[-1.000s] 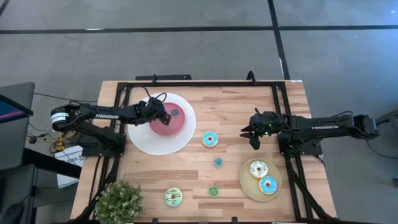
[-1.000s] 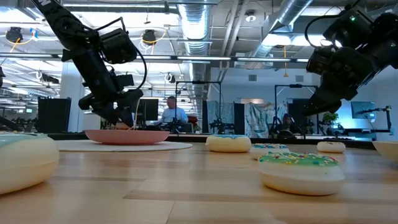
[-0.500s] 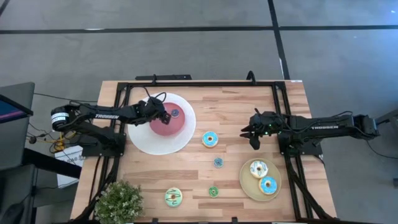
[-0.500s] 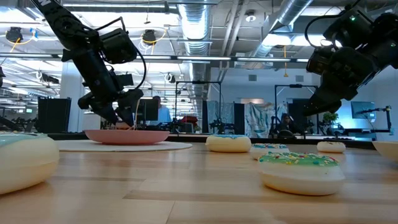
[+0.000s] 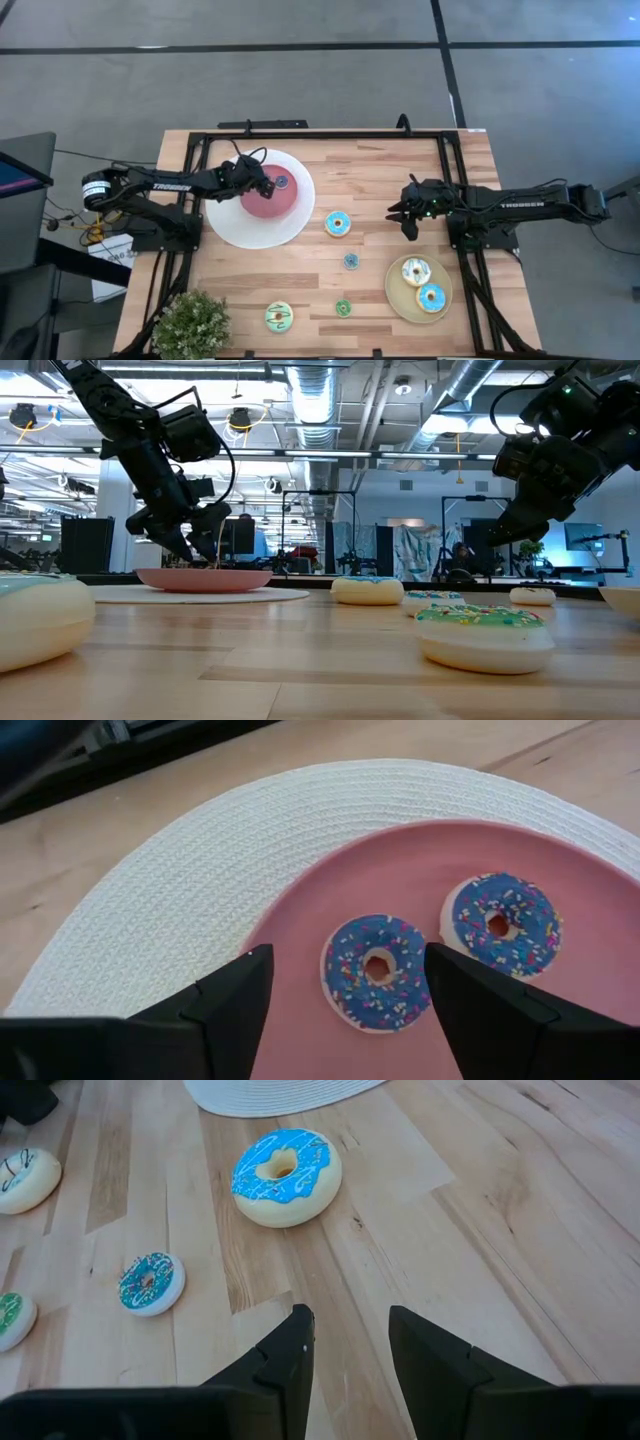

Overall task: Pick & Place donuts
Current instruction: Put the large light blue donut onto the brown plate

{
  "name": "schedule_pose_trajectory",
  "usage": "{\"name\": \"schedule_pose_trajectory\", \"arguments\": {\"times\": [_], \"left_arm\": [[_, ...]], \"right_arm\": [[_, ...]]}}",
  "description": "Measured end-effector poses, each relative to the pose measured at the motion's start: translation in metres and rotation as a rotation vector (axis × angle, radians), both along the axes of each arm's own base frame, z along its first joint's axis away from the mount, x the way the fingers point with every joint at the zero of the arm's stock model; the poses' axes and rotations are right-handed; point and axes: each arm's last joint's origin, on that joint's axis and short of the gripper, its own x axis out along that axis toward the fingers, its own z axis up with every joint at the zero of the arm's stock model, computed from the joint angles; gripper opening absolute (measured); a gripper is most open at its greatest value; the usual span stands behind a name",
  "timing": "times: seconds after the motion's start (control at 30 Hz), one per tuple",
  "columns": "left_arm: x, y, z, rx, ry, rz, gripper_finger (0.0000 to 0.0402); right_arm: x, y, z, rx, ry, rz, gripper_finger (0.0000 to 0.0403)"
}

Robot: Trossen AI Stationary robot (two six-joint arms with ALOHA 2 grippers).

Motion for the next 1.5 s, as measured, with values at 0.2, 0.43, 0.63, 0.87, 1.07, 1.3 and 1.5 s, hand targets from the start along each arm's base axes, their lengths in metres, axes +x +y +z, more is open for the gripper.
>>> {"name": "schedule_pose_trajectory", "arguments": {"times": [0.2, 0.43, 0.63, 0.87, 1.07, 1.3, 1.5], "left_arm": [[0.01, -0.008, 0.019, 0.053, -0.099, -0.063, 0.0254], [0.024, -0.048, 0.044, 0.126, -0.194, -0.27, 0.0232], [0.034, -0.102, 0.048, 0.211, -0.218, -0.474, 0.0131], [0.032, -0.149, 0.05, 0.255, -0.216, -0.751, 0.0011], [0.028, -0.159, 0.047, 0.178, -0.226, -0.798, 0.0021], [0.023, -0.161, 0.032, 0.152, -0.248, -0.967, 0.0002], [0.008, -0.156, 0.01, 0.198, -0.384, -1.043, 0.0001]], "right_arm": [[0.0, 0.0, 0.0, 0.002, 0.0, -0.002, 0.0123], [0.0, 0.0, 0.0, 0.02, -0.001, -0.015, 0.0123], [0.0, 0.0, 0.0, 0.019, -0.001, -0.016, 0.0123], [0.0, 0.0, 0.0, 0.018, -0.001, -0.016, 0.0124], [0.002, 0.0, 0.002, 0.039, -0.032, -0.037, 0.0124], [0.014, 0.004, 0.017, 0.094, -0.226, -0.043, 0.0124], [0.034, 0.011, 0.027, 0.062, -0.313, -0.031, 0.0131]]}}
